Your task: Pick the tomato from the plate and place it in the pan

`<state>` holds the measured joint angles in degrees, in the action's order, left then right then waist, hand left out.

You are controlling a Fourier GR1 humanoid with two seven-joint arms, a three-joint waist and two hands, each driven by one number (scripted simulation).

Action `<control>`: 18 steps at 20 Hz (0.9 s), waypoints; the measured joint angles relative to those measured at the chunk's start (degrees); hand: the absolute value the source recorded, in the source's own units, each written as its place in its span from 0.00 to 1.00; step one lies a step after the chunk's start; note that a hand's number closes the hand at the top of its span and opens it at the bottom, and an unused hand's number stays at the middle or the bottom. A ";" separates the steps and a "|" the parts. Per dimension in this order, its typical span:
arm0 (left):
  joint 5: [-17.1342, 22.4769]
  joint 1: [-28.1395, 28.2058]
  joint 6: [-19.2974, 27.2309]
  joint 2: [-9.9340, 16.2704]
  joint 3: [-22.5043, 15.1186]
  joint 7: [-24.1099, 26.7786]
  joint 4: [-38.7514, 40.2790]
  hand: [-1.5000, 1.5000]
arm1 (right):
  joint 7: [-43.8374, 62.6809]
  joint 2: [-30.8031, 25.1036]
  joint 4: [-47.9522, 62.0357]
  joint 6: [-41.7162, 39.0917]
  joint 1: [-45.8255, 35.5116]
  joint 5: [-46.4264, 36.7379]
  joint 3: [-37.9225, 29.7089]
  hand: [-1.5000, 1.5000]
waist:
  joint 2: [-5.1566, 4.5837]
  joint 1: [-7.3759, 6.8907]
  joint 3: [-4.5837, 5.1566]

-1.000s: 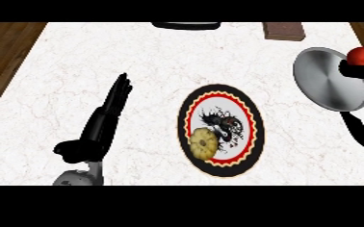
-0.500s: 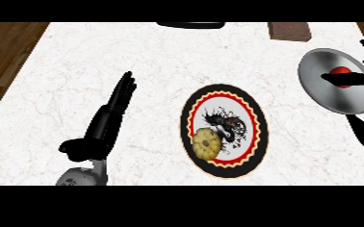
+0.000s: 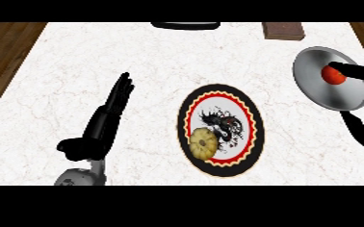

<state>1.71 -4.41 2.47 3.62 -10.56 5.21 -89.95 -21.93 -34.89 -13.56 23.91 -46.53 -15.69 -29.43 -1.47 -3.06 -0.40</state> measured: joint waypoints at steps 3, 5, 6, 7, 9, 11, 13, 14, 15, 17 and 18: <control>0.17 0.81 -0.16 0.58 0.75 0.46 -0.34 0.50 | -3.29 -1.38 0.27 -4.66 1.79 3.59 -3.27 0.00 | 0.31 0.58 0.08; 0.02 1.19 -0.07 0.38 0.70 0.87 0.01 0.50 | -5.34 -2.32 0.56 -8.94 3.05 5.72 -5.05 0.00 | 0.43 0.92 0.10; 0.07 1.28 -0.12 0.51 1.03 1.21 0.38 0.50 | -6.72 -2.80 0.64 -11.73 4.23 6.75 -5.83 0.00 | 0.51 1.20 0.12; 0.08 1.25 0.09 0.42 1.04 0.66 -0.26 0.50 | -7.70 -3.07 0.88 -14.17 5.14 7.54 -6.38 0.00 | 0.59 1.32 0.13; -0.11 1.91 0.40 0.17 0.80 0.32 -0.92 0.50 | -9.25 -4.38 1.01 -19.75 6.92 8.89 -7.15 0.00 | 0.77 1.63 0.15; 0.34 2.48 -0.35 0.61 1.49 1.37 -0.11 0.50 | -11.09 -4.50 0.74 -23.58 8.67 9.64 -7.19 0.00 | 0.92 1.92 0.22; 0.40 2.32 -0.51 0.82 1.91 1.07 -0.15 0.50 | -13.39 -4.49 0.58 -26.89 10.70 10.04 -6.94 0.00 | 1.00 2.08 0.23; 0.29 2.05 -0.48 0.85 2.04 0.74 -0.24 0.50 | -14.05 -4.53 0.22 -28.33 11.46 10.32 -6.76 0.00 | 1.06 2.18 0.25; -0.15 2.40 -0.27 0.59 1.69 0.89 -0.48 0.50 | -14.97 -4.50 0.01 -29.48 12.32 10.65 -6.68 0.00 | 1.11 2.22 0.26; -0.45 1.95 -0.05 0.22 2.04 1.20 0.35 0.50 | -16.26 -3.65 -1.38 -30.64 14.16 10.93 -5.75 0.00 | 1.22 2.47 0.30; -0.60 0.95 0.17 -0.09 2.20 0.59 0.86 0.50 | -16.64 -3.64 -1.99 -30.88 14.56 11.05 -5.38 0.00 | 1.24 2.54 0.30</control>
<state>1.11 -3.45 2.64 3.52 -8.36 5.80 -89.09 -38.57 -38.53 -15.54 -6.97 -31.97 -4.64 -34.81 -0.23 -0.52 -0.10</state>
